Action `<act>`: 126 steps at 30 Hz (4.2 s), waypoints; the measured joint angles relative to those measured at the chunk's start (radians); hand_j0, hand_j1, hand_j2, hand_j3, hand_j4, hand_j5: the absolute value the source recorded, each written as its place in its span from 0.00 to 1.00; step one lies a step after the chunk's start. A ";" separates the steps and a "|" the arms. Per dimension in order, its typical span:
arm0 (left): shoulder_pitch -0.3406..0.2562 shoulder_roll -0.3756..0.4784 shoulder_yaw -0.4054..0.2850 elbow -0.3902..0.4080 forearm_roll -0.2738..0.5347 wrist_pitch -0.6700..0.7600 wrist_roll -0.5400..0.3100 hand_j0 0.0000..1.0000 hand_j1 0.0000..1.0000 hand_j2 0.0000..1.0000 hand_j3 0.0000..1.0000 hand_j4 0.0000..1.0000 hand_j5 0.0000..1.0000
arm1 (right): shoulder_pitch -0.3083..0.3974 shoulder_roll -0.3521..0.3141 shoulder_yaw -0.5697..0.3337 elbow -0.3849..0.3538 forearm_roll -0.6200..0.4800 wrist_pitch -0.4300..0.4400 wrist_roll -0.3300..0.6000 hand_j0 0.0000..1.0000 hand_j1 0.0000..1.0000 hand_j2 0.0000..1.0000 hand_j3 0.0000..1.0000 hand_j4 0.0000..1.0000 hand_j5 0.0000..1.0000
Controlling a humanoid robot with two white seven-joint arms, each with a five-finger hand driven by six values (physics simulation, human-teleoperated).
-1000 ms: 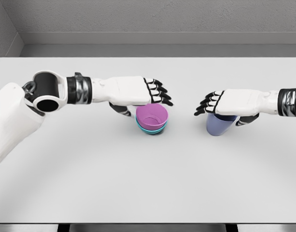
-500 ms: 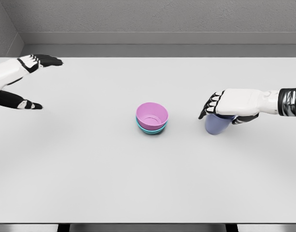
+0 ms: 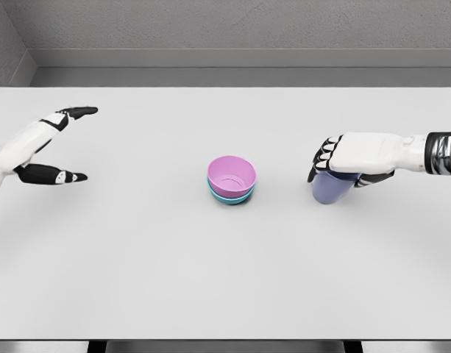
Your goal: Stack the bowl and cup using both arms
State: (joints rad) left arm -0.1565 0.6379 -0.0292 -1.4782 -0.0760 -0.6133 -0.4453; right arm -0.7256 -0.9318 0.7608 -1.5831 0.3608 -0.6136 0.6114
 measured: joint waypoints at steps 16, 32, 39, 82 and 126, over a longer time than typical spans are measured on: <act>0.017 -0.030 0.022 0.010 -0.018 0.000 -0.017 1.00 1.00 1.00 1.00 1.00 1.00 | 0.000 0.002 0.000 0.000 0.000 0.000 0.000 0.62 0.62 0.62 0.62 0.62 0.62; 0.014 -0.039 0.023 0.029 -0.018 0.000 -0.018 1.00 1.00 1.00 1.00 1.00 1.00 | -0.002 0.005 -0.001 0.000 -0.002 0.000 0.000 0.56 0.56 0.56 0.56 0.56 0.56; 0.012 -0.049 0.023 0.030 -0.018 0.000 -0.018 1.00 1.00 1.00 1.00 1.00 1.00 | -0.009 0.006 -0.004 0.000 -0.003 0.000 0.000 0.51 0.51 0.51 0.51 0.51 0.51; 0.012 -0.051 0.023 0.032 -0.018 0.000 -0.018 1.00 1.00 1.00 1.00 1.00 1.00 | -0.107 0.095 -0.027 -0.066 -0.111 0.000 0.000 0.48 0.48 0.48 0.48 0.48 0.48; 0.008 -0.057 0.023 0.040 -0.018 0.000 -0.018 1.00 1.00 1.00 1.00 1.00 1.00 | -0.149 0.249 0.053 -0.094 -0.115 -0.001 0.000 0.49 0.49 0.49 0.49 0.49 0.49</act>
State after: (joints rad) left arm -0.1488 0.5812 -0.0062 -1.4385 -0.0940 -0.6128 -0.4637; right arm -0.8744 -0.6832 0.8136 -1.6775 0.2457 -0.6143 0.6117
